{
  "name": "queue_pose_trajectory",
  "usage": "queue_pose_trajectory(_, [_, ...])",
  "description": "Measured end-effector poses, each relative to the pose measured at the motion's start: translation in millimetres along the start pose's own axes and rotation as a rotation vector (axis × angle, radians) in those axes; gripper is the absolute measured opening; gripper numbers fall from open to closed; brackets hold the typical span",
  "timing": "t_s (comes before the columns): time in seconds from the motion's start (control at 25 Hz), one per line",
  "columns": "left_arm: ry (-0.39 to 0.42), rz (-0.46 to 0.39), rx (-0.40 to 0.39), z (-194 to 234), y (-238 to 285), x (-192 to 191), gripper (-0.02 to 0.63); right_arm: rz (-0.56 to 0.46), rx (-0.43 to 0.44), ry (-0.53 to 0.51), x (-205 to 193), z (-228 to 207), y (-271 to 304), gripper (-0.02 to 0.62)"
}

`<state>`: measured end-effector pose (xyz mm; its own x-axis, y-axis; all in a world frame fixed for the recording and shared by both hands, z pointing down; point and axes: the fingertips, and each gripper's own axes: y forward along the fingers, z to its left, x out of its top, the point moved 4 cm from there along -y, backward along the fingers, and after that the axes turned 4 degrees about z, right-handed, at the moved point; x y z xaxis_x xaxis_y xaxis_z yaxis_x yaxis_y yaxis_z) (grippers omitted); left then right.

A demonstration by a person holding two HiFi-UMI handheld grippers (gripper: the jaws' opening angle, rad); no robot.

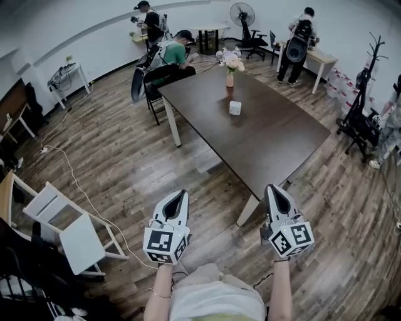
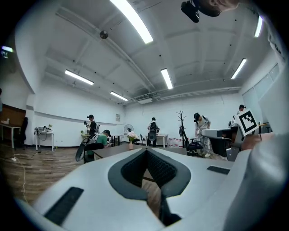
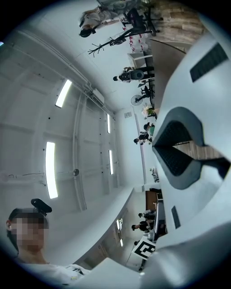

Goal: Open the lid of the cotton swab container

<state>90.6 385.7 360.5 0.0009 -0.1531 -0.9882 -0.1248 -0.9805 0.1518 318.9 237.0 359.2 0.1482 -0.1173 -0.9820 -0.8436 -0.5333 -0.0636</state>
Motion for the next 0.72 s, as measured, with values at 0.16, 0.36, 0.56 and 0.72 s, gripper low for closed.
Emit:
queue_pose_trajectory(0.16, [-0.027,0.015,0.011,3,8,-6,0.021,0.014,0.008,0.01,-5,-5,12,0.02])
queue_pose_trajectory(0.36, [-0.031,0.021,-0.005,10,36,-5,0.021,0.021,0.008,0.01,-9,-17,33,0.02])
queue_pose_trajectory(0.56, [-0.024,0.026,-0.041,29,78,-7,0.021,0.032,-0.01,0.02,-20,-35,72,0.02])
queue_pose_trajectory(0.72, [-0.028,0.04,-0.076,59,119,-10,0.021,0.054,-0.039,0.027,-29,-45,116,0.02])
